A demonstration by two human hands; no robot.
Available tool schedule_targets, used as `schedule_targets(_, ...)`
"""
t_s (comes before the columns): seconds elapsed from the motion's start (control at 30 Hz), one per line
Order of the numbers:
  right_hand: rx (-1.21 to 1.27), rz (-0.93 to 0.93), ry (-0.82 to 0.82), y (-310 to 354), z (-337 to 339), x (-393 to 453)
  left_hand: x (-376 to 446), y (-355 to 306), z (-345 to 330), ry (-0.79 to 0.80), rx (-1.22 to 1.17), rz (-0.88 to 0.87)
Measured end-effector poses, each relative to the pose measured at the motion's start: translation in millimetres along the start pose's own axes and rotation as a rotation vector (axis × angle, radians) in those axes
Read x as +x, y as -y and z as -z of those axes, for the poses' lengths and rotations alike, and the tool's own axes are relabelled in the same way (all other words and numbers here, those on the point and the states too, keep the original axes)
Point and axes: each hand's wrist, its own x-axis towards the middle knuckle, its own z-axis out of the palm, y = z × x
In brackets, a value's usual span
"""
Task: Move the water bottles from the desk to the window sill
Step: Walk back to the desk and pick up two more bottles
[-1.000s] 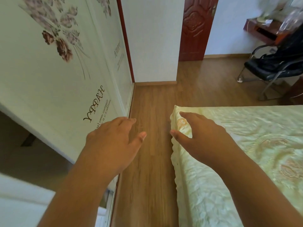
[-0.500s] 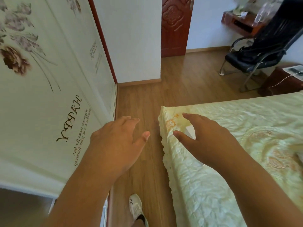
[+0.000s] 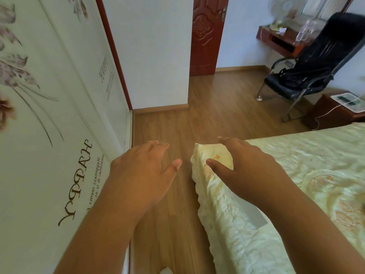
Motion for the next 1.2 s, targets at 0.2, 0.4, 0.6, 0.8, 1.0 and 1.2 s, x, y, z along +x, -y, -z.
schedule_targets(0.2, -0.008, 0.024, 0.038, 30, -12, 43, 38, 35, 11, 0.025, 0.004, 0.022)
schedule_targets(0.4, -0.005, 0.083, 0.018, 42, -14, 97, 83, 53, 21, 0.031, 0.038, 0.065)
schedule_targets(0.6, 0.028, 0.125, 0.041, 39, -13, 170, 143, 54, 27, 0.017, 0.083, 0.108)
schedule_targets(0.8, 0.060, 0.159, 0.043, 26, 14, 261, 230, 33, 44, -0.031, 0.104, 0.131)
schedule_targets(1.0, 0.073, 0.179, 0.004, 6, 39, 342, 309, 8, 56, -0.056, 0.088, 0.148)
schedule_targets(1.2, 0.059, 0.187, 0.001, -8, 48, 397, 365, -1, 54, -0.016, 0.084, 0.150)
